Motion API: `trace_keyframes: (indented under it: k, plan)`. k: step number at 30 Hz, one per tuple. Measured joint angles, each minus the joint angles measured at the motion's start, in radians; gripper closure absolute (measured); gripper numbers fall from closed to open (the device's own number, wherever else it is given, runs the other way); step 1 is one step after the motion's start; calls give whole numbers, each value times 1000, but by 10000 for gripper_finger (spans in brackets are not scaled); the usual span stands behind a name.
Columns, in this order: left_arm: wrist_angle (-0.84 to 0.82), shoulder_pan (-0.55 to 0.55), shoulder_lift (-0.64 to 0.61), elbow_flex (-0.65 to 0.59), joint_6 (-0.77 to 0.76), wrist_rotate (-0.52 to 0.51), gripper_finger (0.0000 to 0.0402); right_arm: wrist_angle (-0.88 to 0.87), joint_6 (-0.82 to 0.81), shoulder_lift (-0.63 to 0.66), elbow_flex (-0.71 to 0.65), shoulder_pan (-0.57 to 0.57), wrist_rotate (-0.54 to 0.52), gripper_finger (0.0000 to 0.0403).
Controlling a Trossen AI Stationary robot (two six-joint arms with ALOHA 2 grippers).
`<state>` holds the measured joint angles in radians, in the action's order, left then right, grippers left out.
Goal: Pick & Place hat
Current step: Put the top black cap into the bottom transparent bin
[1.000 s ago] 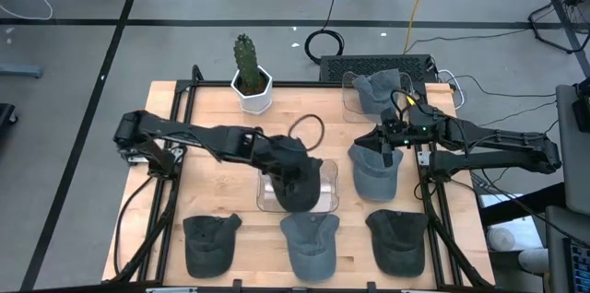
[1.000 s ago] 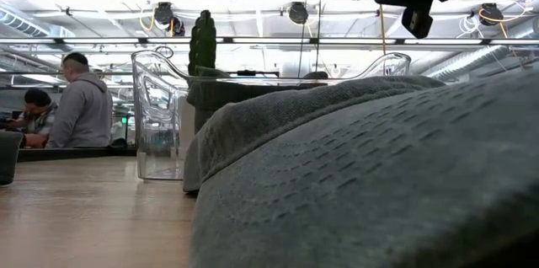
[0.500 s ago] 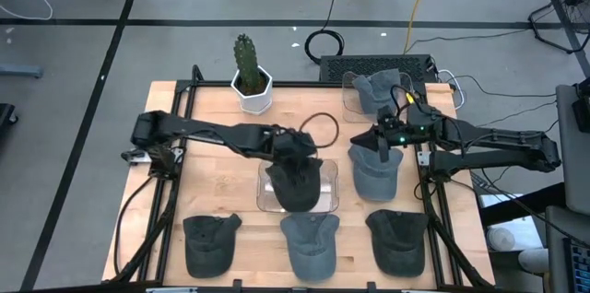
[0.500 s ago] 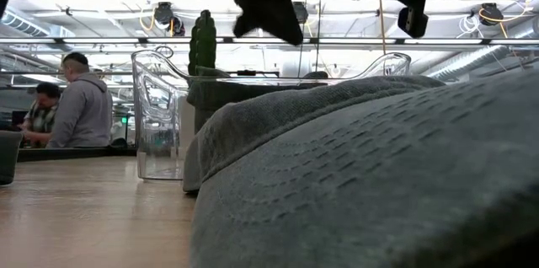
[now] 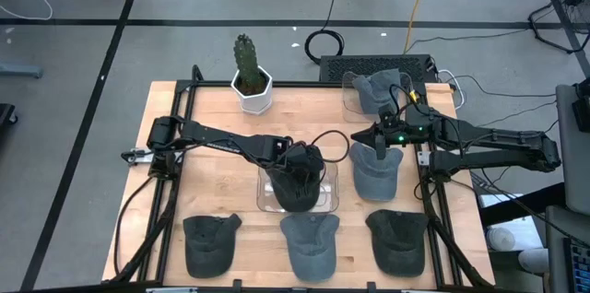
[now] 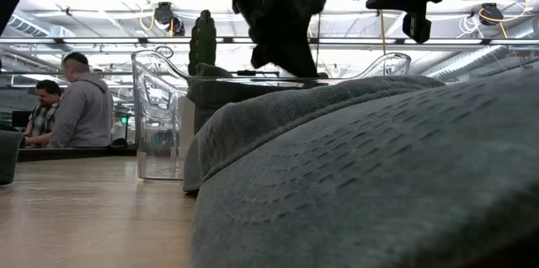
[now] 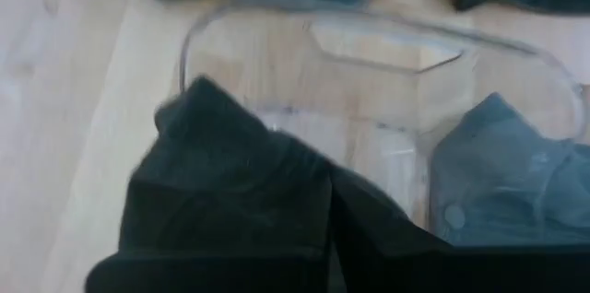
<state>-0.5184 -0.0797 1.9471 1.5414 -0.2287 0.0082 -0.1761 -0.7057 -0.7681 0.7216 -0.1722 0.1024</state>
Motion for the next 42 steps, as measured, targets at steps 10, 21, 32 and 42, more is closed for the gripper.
trace_keyframes:
  k: [10, 21, 32, 42]
  plan:
    - [-24, 8, -45, 1, -103, 9, 381, -2, -15, 0, 0, 0, -1, 403]
    - [-83, 8, -77, 0, -361, -45, 225, -58, -16, 0, 0, 0, -31, 403]
    - [-34, 6, -18, 0, -385, -163, 111, -103, -16, 0, 0, 4, -24, 403]
    - [-29, 6, -15, 0, -373, -244, 186, -120, -9, 0, 0, 20, -27, 403]
